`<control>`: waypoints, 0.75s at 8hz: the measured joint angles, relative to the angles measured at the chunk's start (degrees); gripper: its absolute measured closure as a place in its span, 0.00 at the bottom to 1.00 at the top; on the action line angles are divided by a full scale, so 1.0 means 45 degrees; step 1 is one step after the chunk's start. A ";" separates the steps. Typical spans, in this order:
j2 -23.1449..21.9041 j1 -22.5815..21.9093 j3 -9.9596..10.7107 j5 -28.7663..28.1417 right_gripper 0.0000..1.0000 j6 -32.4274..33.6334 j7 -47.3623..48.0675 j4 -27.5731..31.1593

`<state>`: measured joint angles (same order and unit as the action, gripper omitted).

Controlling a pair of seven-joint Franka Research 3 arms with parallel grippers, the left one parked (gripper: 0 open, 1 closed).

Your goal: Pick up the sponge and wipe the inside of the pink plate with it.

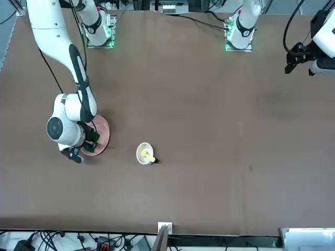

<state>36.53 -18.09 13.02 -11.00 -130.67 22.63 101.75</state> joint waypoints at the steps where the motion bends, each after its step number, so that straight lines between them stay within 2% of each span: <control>1: 0.0001 -0.0166 -0.0031 -0.0199 0.59 0.0000 0.0046 -0.0001; 4: -0.0049 -0.0551 -0.0048 -0.0277 0.60 0.0495 0.0788 -0.0122; 6: -0.0447 -0.0629 0.0112 -0.0207 0.60 0.2051 0.0862 -0.0314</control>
<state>34.51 -20.92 13.52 -11.93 -121.44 26.52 100.34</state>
